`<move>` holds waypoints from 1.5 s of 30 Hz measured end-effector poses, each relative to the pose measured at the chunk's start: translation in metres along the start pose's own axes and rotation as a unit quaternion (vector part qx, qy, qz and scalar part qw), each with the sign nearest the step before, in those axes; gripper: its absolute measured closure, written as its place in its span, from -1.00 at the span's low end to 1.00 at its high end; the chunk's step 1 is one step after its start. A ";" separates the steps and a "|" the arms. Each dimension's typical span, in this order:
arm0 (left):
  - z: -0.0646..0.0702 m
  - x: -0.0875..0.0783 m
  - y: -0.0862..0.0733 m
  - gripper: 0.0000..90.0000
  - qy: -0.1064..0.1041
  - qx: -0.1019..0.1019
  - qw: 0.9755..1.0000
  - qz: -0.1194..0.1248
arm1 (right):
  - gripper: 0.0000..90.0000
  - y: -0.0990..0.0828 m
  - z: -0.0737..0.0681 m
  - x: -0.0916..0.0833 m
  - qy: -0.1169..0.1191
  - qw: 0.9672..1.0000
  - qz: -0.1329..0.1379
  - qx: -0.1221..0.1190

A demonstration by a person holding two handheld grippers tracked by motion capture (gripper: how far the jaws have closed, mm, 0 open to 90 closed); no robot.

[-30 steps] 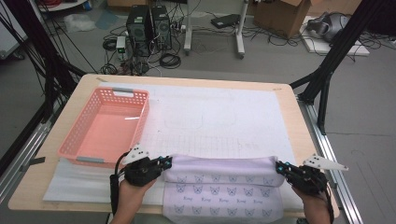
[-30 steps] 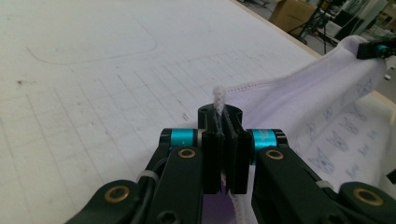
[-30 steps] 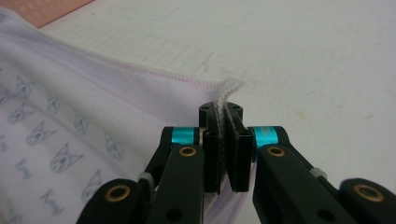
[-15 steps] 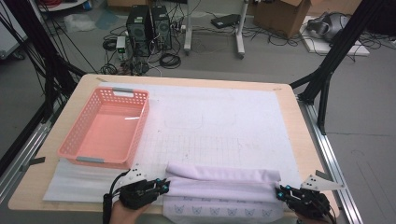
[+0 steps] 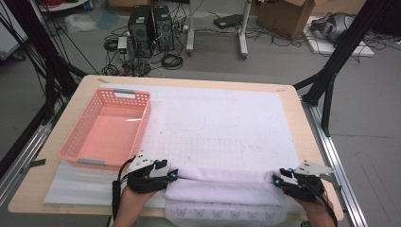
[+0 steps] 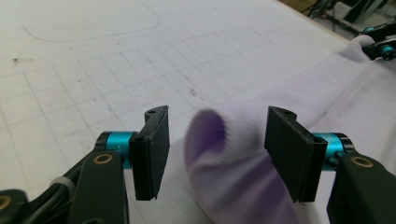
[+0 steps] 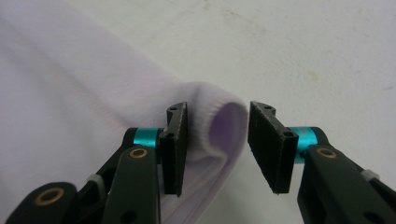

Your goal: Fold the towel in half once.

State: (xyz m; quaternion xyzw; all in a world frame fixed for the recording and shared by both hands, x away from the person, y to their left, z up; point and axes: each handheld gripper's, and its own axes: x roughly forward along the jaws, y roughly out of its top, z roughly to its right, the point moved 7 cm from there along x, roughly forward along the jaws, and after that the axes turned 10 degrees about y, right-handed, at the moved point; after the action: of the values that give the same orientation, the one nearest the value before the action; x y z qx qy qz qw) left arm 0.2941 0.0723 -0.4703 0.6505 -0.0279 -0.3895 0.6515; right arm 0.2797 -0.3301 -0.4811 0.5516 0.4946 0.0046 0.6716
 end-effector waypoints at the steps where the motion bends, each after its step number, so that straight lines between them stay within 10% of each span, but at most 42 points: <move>1: -0.003 0.004 0.003 -0.09 0.007 0.001 1.000 0.000 | 0.32 0.003 0.007 0.006 -0.016 1.000 0.004 0.011; 5: -0.011 0.011 0.018 -0.10 0.024 -0.006 1.000 0.016 | 0.36 0.013 0.035 0.015 -0.091 0.994 0.015 0.052; 11: -0.018 0.015 0.011 -0.15 0.025 -0.016 1.000 -0.008 | 0.18 0.018 0.030 0.002 -0.041 0.995 0.058 0.077; 19: -0.011 0.024 -0.010 -0.15 0.010 -0.024 0.997 -0.068 | 0.08 -0.006 0.014 0.008 0.016 0.997 0.009 0.072; 26: 0.005 0.024 -0.015 -0.13 0.025 0.021 0.996 -0.078 | 0.28 -0.008 -0.002 0.007 0.015 0.999 -0.019 0.046; 29: 0.005 0.023 -0.015 0.28 0.052 0.057 0.993 -0.086 | 0.70 -0.007 -0.008 0.008 0.027 0.998 -0.030 0.040; 31: 0.006 0.023 -0.015 0.88 0.017 0.022 0.995 -0.095 | 0.82 -0.007 -0.010 0.009 0.032 0.998 -0.030 0.041; 33: 0.005 0.023 -0.015 0.89 0.013 0.013 0.996 -0.092 | 0.86 -0.007 -0.008 0.008 0.046 0.997 -0.025 0.052; 45: -0.026 0.039 0.051 0.91 0.037 -0.016 0.999 -0.032 | 0.89 0.038 0.020 0.004 0.031 0.997 0.058 0.047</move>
State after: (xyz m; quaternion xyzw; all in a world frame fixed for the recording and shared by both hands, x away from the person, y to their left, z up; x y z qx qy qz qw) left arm 0.3589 0.0649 -0.4482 0.6547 0.0237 -0.3863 0.6493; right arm 0.3159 -0.3276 -0.4573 0.6097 0.4819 0.0376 0.6282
